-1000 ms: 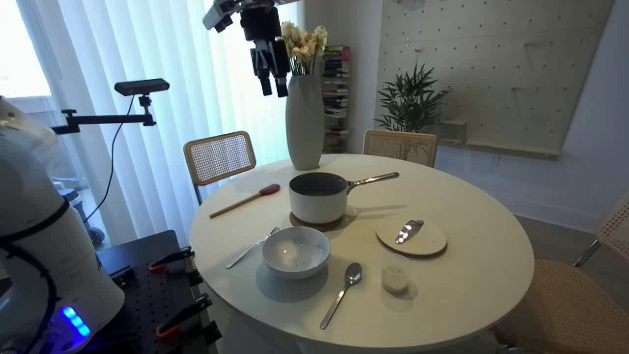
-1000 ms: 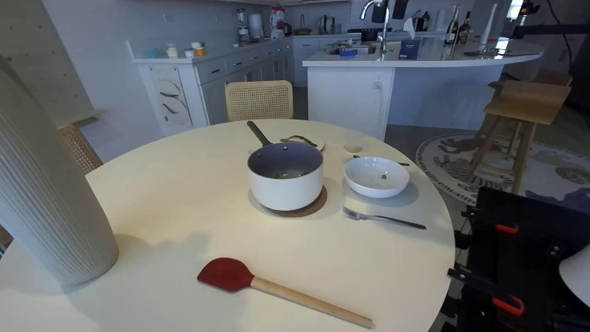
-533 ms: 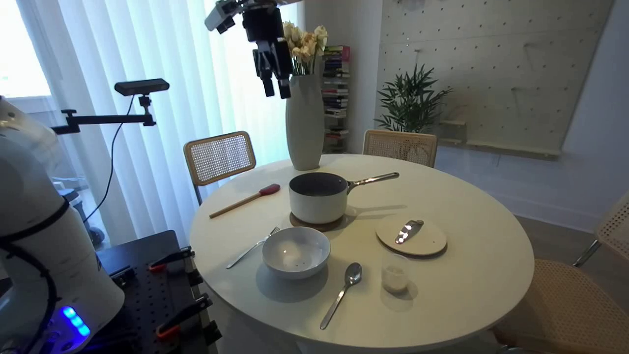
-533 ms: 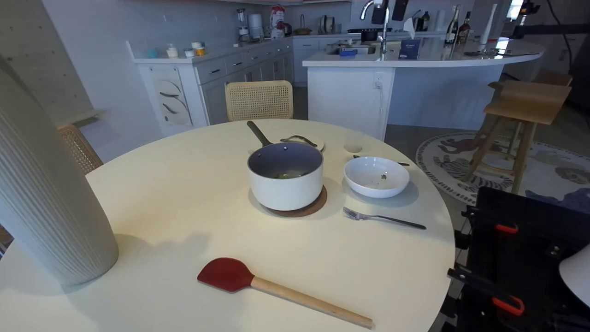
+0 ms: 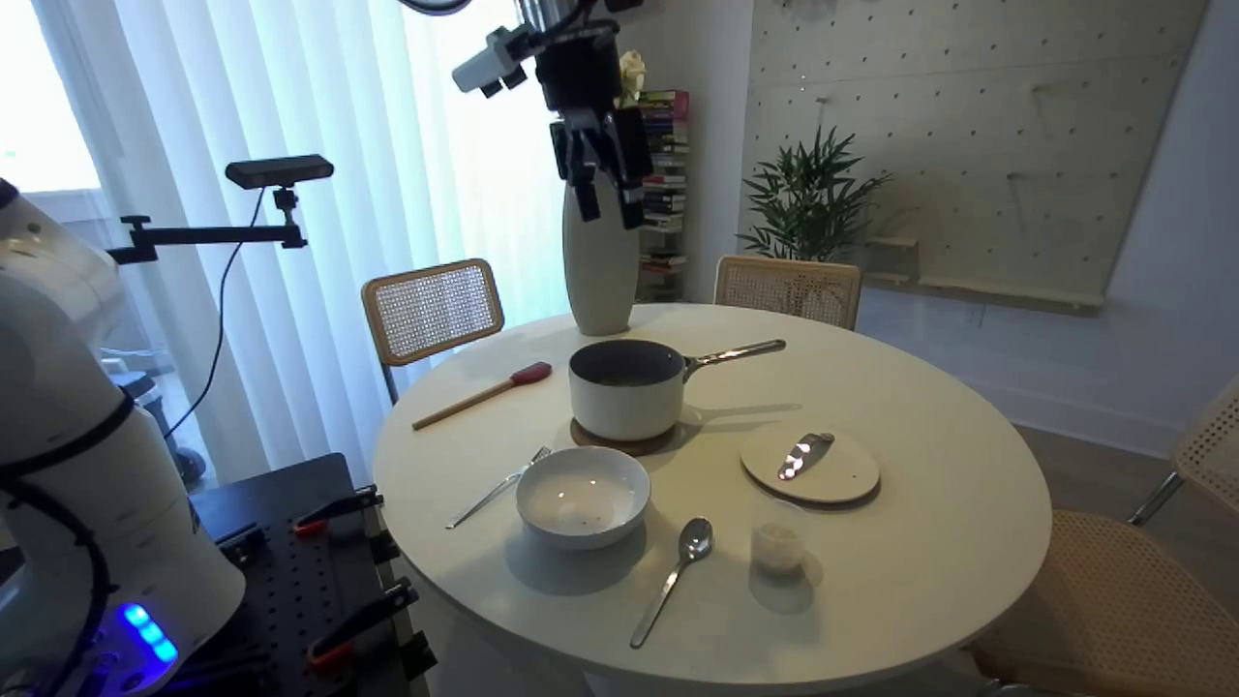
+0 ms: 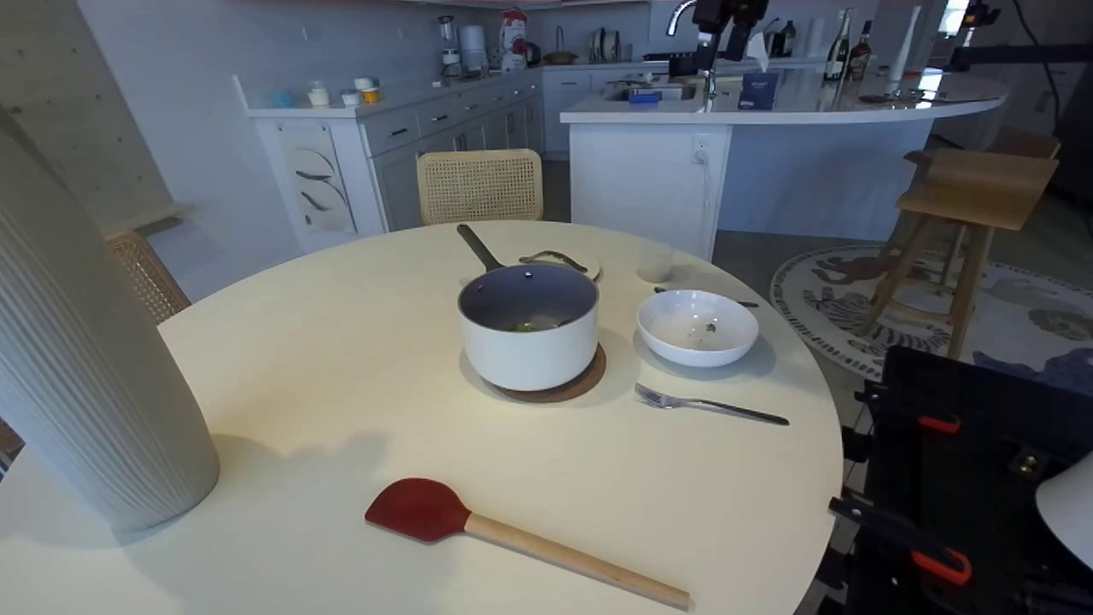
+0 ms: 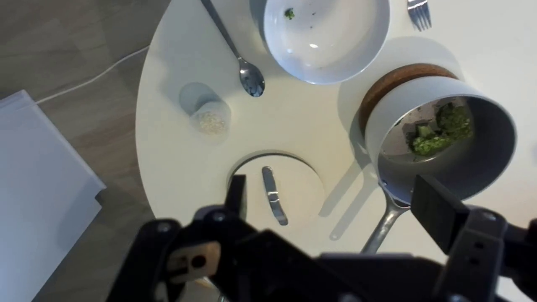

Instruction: Pour the sugar out of the cup into the white pot

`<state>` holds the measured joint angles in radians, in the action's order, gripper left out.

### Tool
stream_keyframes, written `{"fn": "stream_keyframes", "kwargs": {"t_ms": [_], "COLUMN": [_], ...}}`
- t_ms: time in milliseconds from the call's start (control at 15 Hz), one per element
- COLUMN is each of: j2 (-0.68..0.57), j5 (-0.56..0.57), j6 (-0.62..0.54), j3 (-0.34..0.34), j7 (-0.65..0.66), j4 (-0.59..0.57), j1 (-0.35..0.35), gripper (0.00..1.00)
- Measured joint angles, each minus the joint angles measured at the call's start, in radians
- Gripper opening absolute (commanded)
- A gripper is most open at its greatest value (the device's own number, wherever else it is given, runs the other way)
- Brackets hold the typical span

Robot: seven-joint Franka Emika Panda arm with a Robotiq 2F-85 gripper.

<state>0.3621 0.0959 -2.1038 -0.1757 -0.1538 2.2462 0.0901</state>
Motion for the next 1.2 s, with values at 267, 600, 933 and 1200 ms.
{"fn": "stream_keyframes", "kwargs": {"t_ms": [267,600,933,1200], "j2": [-0.053,-0.074,-0.073,-0.074], "j5": [0.021,0.025,0.063,0.117], "j6": [-0.122,-0.311,-0.514,-0.625], "j3": [-0.034,-0.045,-0.044,-0.036], "j7": [0.000,0.021,0.087,0.152], "j4": [0.010,0.096,0.224,0.316], "j1": [0.051,0.108,0.147,0.178], "gripper": [1.00,1.00,1.00,1.00]}}
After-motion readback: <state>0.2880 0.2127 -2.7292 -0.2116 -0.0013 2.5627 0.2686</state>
